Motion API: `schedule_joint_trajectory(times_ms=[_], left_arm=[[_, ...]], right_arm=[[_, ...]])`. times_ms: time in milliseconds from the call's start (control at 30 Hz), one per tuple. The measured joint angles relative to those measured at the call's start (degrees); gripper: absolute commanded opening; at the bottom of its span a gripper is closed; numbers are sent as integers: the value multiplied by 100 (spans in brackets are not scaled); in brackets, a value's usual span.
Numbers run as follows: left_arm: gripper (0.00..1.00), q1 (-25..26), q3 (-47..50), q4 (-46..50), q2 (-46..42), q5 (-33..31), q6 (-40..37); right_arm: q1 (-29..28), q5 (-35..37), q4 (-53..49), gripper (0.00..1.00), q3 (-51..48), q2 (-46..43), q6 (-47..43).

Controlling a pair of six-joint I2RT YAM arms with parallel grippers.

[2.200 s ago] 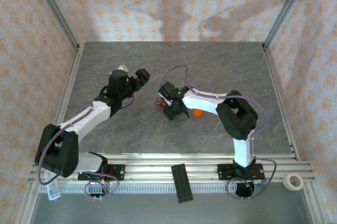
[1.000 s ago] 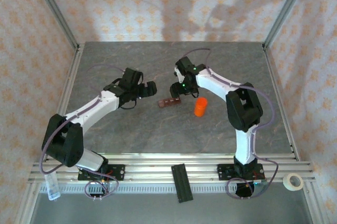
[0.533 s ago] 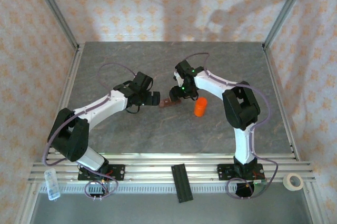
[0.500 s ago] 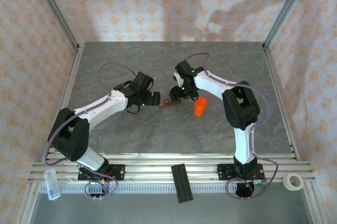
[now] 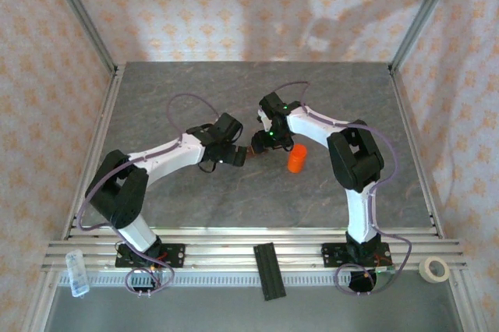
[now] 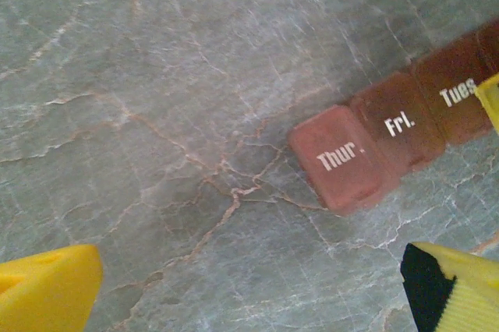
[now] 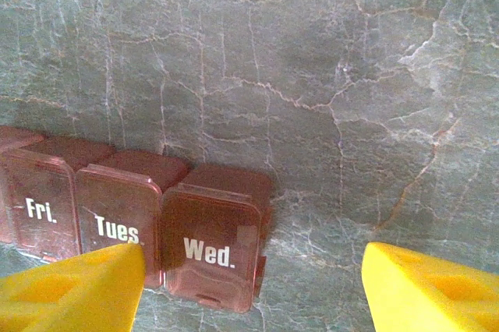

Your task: Sort the pills into containers

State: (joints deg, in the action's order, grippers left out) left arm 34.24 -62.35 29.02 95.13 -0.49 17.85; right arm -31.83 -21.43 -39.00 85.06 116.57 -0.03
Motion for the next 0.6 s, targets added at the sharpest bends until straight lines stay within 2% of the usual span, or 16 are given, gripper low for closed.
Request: schedule_joint_trajectory(times_ms=[400,600], left_arm=[[100,15,-238,-9,562,-111,-39],[100,-146,-439,-9,697,-151,-39]], right_arm=[[-15,-2,2,72,0,9,0],[-26,-7,7,72,0,20,0]])
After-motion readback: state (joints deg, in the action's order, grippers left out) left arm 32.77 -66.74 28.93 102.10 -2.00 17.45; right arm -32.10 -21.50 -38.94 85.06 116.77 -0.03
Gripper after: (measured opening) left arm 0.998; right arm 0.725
